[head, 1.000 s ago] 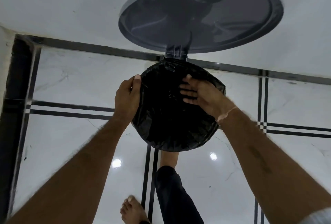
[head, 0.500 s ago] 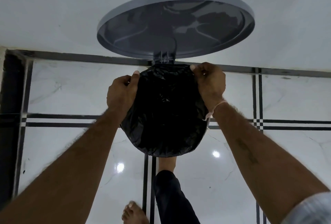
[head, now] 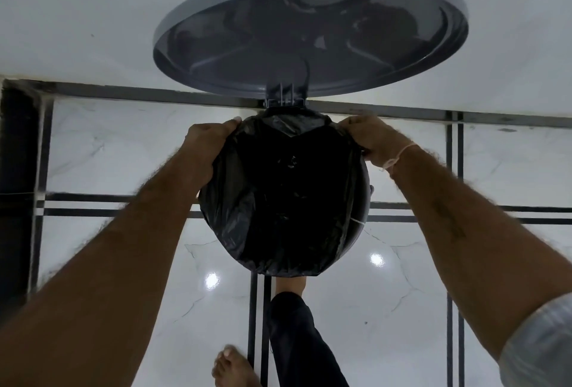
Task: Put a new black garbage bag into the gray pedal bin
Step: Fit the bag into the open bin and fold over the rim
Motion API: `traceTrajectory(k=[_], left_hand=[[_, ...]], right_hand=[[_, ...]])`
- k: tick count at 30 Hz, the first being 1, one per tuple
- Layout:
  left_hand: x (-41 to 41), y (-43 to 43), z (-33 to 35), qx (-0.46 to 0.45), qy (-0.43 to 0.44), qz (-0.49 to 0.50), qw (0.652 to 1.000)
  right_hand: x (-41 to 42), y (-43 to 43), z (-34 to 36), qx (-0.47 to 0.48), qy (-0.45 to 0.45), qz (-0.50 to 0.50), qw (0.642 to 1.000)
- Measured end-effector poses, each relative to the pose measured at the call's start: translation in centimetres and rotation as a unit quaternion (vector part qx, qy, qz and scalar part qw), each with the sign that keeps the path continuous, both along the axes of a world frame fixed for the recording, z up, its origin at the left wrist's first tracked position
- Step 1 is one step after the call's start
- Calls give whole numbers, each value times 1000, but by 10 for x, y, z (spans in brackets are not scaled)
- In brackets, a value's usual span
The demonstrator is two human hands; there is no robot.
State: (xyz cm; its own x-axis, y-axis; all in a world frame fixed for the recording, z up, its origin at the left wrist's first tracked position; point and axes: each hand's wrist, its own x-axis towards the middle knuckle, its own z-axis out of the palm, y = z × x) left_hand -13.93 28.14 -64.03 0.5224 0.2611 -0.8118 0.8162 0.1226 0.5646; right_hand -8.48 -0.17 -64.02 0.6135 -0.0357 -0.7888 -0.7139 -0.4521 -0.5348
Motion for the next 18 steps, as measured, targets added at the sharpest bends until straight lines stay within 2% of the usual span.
traceTrajectory(k=[3, 5, 9, 13, 16, 18], left_hand=[[-5, -1, -3, 25, -43, 2, 999], [-9, -4, -2, 66, -86, -17, 994], [-18, -8, 1, 129, -143, -46, 980], [-24, -5, 5, 100, -158, -53, 981], [-30, -6, 9, 101, -177, -72, 976], [-31, -6, 9, 125, -186, -85, 971]], right_hand=[[-13, -12, 4, 32, 5, -3, 999], [-23, -13, 8, 63, -44, -34, 996], [-44, -12, 18, 52, -148, -55, 986], [-59, -15, 21, 13, -182, -33, 983], [-68, -18, 21, -1, -187, -79, 979], [-73, -19, 25, 30, -171, -121, 977]])
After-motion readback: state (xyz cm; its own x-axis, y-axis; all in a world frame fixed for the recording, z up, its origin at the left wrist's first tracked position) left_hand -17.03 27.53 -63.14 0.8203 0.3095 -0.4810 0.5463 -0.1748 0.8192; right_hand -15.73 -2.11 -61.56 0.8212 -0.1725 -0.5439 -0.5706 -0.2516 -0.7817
